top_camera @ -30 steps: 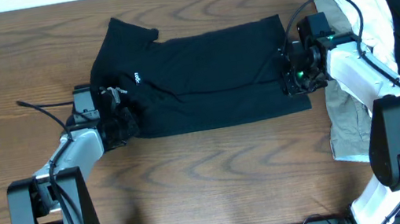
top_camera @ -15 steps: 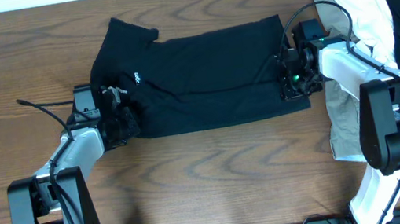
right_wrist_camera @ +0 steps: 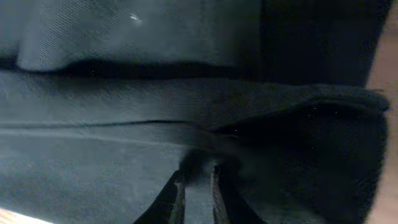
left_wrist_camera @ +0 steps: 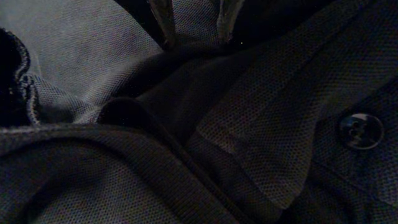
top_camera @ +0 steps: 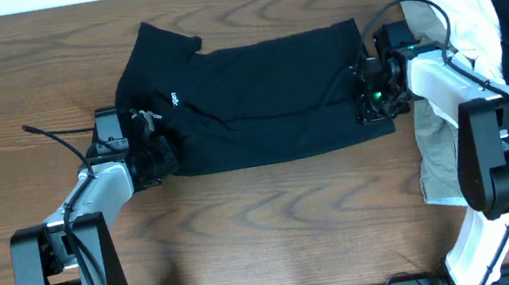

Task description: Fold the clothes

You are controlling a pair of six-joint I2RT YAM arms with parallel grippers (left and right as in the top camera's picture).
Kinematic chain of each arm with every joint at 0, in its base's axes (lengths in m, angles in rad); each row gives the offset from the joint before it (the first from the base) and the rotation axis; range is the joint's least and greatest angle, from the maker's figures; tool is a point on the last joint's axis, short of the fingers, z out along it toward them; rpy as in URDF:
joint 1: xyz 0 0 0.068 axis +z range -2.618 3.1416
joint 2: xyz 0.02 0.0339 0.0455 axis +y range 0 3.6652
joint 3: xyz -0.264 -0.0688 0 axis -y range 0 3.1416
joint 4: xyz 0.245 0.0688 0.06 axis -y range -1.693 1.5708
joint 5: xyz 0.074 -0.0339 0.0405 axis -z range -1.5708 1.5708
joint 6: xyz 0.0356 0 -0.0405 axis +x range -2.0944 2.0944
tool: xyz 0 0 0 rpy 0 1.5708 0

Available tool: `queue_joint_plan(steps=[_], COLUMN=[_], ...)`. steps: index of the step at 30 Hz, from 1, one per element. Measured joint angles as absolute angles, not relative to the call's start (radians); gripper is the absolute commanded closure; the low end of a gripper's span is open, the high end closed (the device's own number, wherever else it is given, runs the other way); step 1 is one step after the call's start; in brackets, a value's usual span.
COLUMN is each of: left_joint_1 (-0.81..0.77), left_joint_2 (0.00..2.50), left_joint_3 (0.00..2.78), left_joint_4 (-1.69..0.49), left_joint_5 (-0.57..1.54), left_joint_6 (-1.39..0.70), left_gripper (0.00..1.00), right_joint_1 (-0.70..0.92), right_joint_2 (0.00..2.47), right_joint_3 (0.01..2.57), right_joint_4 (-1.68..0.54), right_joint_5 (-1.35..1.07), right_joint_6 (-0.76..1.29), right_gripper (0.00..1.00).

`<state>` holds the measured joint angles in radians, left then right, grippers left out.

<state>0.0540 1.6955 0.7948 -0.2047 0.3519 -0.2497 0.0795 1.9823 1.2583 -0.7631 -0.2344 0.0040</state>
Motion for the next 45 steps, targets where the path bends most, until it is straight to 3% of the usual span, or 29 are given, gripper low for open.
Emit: queue_joint_plan(steps=[17, 28, 31, 45], left_joint_1=[0.054, 0.054, 0.054, 0.05], left_joint_2=[1.695, 1.695, 1.695, 1.692], left_joint_3=[0.797, 0.797, 0.797, 0.812], left_joint_4=[-0.209, -0.209, -0.21, -0.264], left_joint_5=[0.352, 0.351, 0.353, 0.336], left_joint_6=[-0.25, -0.25, -0.247, -0.249], left_gripper=[0.73, 0.72, 0.66, 0.64], right_joint_1=[0.042, 0.027, 0.027, 0.052], right_joint_2=[1.972, 1.803, 1.802, 1.821], right_joint_3=[1.272, 1.259, 1.259, 1.259], right_joint_4=[-0.953, -0.918, -0.914, -0.845], right_joint_5=[-0.077, -0.006, -0.004, -0.126], right_joint_6=[0.115, 0.118, 0.118, 0.065], right_gripper=[0.85, 0.84, 0.84, 0.86])
